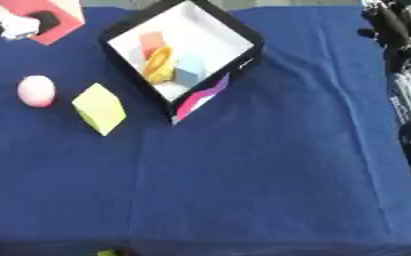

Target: Pick up objects on the table and place them in the box.

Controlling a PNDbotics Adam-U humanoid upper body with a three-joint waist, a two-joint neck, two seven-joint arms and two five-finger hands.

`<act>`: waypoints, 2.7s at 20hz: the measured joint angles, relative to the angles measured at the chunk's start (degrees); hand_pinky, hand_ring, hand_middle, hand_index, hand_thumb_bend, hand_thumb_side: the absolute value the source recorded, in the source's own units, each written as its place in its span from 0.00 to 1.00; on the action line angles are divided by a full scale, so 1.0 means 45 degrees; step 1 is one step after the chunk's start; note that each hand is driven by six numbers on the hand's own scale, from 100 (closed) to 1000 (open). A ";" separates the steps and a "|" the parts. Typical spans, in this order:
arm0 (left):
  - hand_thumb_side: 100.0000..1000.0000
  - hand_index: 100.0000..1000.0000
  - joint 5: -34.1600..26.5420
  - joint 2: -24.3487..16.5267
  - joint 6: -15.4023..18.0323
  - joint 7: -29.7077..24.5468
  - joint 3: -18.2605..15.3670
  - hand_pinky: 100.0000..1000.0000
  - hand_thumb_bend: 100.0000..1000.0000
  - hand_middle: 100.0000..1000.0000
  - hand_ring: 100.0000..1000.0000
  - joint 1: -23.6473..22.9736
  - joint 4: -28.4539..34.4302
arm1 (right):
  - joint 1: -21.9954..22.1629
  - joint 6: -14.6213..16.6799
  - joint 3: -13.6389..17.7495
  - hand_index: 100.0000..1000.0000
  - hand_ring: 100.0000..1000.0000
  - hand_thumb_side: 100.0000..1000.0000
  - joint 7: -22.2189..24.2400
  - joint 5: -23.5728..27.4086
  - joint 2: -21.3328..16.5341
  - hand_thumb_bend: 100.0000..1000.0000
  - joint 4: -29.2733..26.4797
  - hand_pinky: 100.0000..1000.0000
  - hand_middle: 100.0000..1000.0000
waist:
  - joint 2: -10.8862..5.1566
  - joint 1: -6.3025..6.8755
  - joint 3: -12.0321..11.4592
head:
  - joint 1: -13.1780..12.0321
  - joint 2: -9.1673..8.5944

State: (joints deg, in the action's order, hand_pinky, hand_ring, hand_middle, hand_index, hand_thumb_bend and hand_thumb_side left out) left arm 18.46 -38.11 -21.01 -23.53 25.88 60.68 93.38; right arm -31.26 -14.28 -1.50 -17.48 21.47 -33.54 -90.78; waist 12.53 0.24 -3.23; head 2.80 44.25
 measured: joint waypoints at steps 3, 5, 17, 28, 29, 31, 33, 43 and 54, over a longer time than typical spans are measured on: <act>0.00 0.62 0.1194 0.1632 0.1149 0.0044 0.0195 0.66 0.17 0.38 0.47 0.0650 -0.2176 | -0.0281 -0.0044 -0.0118 0.84 0.87 0.49 0.0087 0.0005 0.0121 0.13 -0.0018 0.78 0.76 | 0.0000 0.0000 0.0168 | -0.0119 0.0000; 0.00 0.63 0.2099 0.2534 0.2042 0.0075 0.0209 0.66 0.22 0.39 0.47 0.0864 -0.3545 | -0.0426 -0.0058 -0.0193 0.84 0.87 0.49 0.0150 0.0008 0.0257 0.13 -0.0042 0.78 0.76 | 0.0000 -0.0004 0.0265 | -0.0227 0.0000; 0.36 0.80 0.6355 0.5278 0.5382 0.1327 -0.1069 0.88 0.21 0.74 0.81 0.0964 -0.8249 | -0.0912 -0.0137 -0.0459 0.84 0.87 0.49 0.0360 0.0072 0.0794 0.13 -0.0204 0.78 0.76 | 0.0000 -0.0019 0.0637 | -0.0654 0.0000; 0.64 0.83 0.4455 0.4727 0.5188 0.1506 -0.2034 0.88 0.07 0.72 0.79 0.0956 -0.7723 | -0.0883 -0.0142 -0.0457 0.84 0.87 0.49 0.0349 0.0115 0.0791 0.13 -0.0215 0.79 0.76 | -0.0003 -0.0085 0.0487 | -0.0525 0.0000; 0.63 0.83 0.4143 0.4623 0.5120 0.1416 -0.2110 0.88 0.07 0.72 0.79 0.0956 -0.7674 | -0.0879 -0.0143 -0.0457 0.84 0.87 0.49 0.0346 0.0117 0.0789 0.13 -0.0215 0.79 0.76 | -0.0007 -0.0085 0.0461 | -0.0498 0.0000; 0.59 0.84 0.3727 0.4395 0.5037 0.1244 -0.2185 0.88 0.08 0.73 0.80 0.0958 -0.7585 | -0.0856 -0.0150 -0.0456 0.84 0.87 0.49 0.0331 0.0119 0.0785 0.13 -0.0216 0.79 0.76 | -0.0017 -0.0090 0.0439 | -0.0481 0.0000; 0.57 0.84 0.3602 0.4243 0.4989 0.1089 -0.2205 0.88 0.07 0.72 0.80 0.0958 -0.7553 | -0.0796 -0.0157 -0.0455 0.84 0.87 0.49 0.0319 0.0119 0.0781 0.13 -0.0216 0.79 0.76 | -0.0020 -0.0090 0.0397 | -0.0479 0.0000; 0.00 0.77 0.3581 0.4170 0.5181 0.0192 -0.2251 0.88 0.33 0.70 0.80 0.0957 -0.7548 | -0.0784 -0.0186 -0.0458 0.84 0.87 0.49 0.0291 0.0119 0.0779 0.14 -0.0216 0.79 0.76 | -0.0020 -0.0105 0.0387 | -0.0476 0.0000; 0.78 0.88 0.4496 0.4190 0.5074 0.0616 -0.2250 0.89 0.37 0.73 0.82 0.0956 -0.7571 | -0.0800 -0.0190 -0.0467 0.84 0.87 0.53 0.0293 0.0127 0.0779 0.07 -0.0216 0.79 0.76 | -0.0020 -0.0106 0.0389 | -0.0485 0.0000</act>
State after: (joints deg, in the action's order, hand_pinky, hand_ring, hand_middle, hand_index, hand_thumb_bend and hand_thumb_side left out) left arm 38.70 -19.26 1.83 -20.75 15.75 64.99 59.31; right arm -34.85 -15.14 -3.60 -16.16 22.04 -30.03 -91.75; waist 12.44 -0.24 -1.48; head 0.62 44.25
